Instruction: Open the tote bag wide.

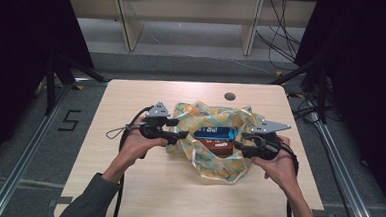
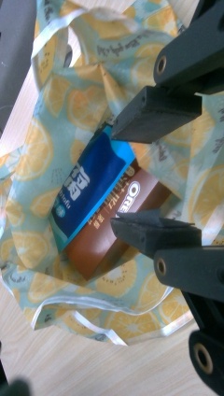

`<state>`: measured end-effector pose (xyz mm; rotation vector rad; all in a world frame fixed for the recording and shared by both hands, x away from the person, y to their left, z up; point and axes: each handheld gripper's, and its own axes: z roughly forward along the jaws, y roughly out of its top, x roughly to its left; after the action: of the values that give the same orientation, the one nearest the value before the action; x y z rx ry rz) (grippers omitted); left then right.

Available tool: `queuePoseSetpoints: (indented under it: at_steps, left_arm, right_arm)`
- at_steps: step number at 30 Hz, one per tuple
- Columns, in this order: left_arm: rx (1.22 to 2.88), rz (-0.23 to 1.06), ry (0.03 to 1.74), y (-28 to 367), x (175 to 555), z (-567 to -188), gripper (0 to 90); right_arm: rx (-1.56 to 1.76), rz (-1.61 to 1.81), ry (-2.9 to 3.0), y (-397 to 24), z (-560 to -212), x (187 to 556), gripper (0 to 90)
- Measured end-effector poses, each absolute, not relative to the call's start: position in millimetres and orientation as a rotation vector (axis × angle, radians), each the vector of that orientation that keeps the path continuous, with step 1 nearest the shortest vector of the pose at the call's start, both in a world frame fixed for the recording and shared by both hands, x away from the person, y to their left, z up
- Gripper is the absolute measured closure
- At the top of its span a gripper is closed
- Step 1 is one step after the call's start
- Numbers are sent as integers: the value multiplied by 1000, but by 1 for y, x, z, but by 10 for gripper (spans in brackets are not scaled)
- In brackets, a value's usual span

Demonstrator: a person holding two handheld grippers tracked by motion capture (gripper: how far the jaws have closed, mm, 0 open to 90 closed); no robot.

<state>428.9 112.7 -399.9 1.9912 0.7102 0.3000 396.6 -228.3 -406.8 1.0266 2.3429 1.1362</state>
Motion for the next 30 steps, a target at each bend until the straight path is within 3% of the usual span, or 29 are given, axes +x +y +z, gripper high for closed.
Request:
queuePoseSetpoints:
  at_steps: [30]
  left_arm:
    - [1976, 347, 796, 153, 382, -428, 294]
  right_arm:
    - [1126, 1158, 2261, -264, -416, 375, 381]
